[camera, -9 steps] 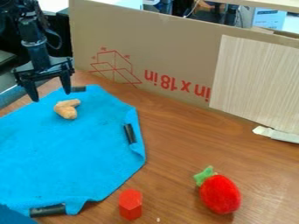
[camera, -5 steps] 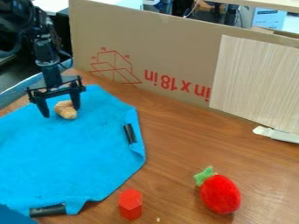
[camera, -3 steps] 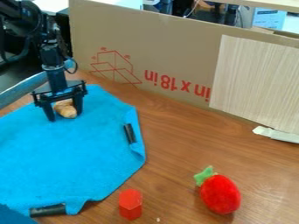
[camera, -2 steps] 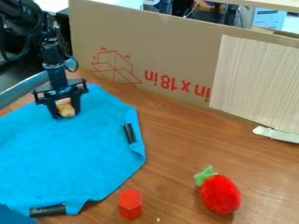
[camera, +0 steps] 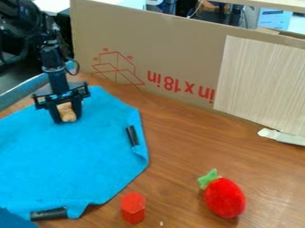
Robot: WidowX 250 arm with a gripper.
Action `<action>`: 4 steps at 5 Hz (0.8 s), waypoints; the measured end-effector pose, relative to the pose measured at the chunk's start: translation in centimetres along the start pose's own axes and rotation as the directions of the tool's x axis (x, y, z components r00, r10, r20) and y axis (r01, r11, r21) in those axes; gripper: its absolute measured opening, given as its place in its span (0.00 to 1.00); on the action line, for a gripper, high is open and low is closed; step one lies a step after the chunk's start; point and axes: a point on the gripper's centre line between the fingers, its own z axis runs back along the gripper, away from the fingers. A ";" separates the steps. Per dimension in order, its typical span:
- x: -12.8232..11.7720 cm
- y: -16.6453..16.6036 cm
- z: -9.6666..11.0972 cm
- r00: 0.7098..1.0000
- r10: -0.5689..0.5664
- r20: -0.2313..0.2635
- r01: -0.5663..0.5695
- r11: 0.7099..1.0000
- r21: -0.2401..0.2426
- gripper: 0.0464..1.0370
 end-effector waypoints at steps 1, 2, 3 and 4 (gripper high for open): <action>-0.5 -0.5 1.9 1.000 0.008 0.028 -0.008 1.000 -0.018 0.54; -3.0 -3.1 2.7 0.999 -0.026 0.040 0.025 1.000 0.004 0.54; -6.4 -6.9 2.3 0.993 -0.083 0.086 0.076 0.994 0.083 0.54; -10.0 -11.2 1.8 0.974 -0.199 0.111 0.183 0.973 0.139 0.54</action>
